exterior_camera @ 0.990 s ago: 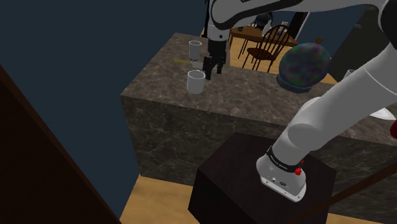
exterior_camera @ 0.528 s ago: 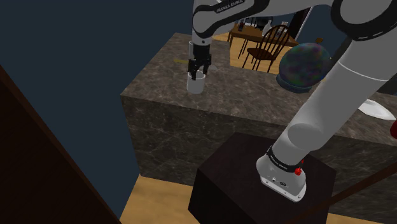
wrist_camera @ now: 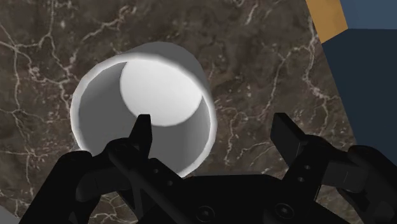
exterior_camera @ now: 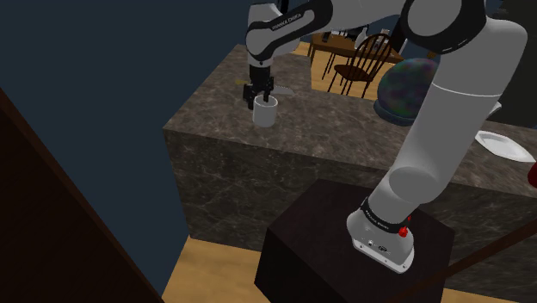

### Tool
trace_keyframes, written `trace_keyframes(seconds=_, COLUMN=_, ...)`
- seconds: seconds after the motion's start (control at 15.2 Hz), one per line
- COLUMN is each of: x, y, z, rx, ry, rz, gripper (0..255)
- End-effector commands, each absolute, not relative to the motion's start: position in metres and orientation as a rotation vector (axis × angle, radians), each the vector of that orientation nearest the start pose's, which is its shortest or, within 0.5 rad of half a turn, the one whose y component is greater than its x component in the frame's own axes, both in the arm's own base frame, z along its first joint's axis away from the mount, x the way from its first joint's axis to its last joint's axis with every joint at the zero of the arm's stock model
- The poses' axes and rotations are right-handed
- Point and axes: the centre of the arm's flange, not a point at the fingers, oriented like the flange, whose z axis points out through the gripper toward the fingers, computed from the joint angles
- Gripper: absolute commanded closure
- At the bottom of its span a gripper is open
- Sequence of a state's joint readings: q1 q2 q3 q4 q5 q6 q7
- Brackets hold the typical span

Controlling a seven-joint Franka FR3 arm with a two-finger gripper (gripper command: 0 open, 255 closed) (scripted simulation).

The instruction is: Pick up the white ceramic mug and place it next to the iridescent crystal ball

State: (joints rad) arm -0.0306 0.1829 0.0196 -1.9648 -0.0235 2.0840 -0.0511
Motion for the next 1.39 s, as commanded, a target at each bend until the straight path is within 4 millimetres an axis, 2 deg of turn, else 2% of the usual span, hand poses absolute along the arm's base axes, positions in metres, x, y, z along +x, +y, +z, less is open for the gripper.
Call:
trace_keyframes(seconds=0.0, x=0.586, y=-0.008, z=0.365, rx=-3.154, ry=-0.082, rz=0.099, gripper=0)
trace_keyframes(seconds=0.26, x=0.585, y=-0.009, z=0.346, rx=-3.154, ry=-0.082, rz=0.099, gripper=0)
trace_keyframes(seconds=0.73, x=0.585, y=-0.009, z=0.346, rx=-3.154, ry=-0.082, rz=0.099, gripper=0)
trace_keyframes(seconds=0.79, x=0.585, y=-0.009, z=0.346, rx=-3.154, ry=-0.082, rz=0.099, gripper=255)
trace_keyframes(seconds=1.32, x=0.585, y=-0.009, z=0.346, rx=-3.154, ry=-0.082, rz=0.099, gripper=255)
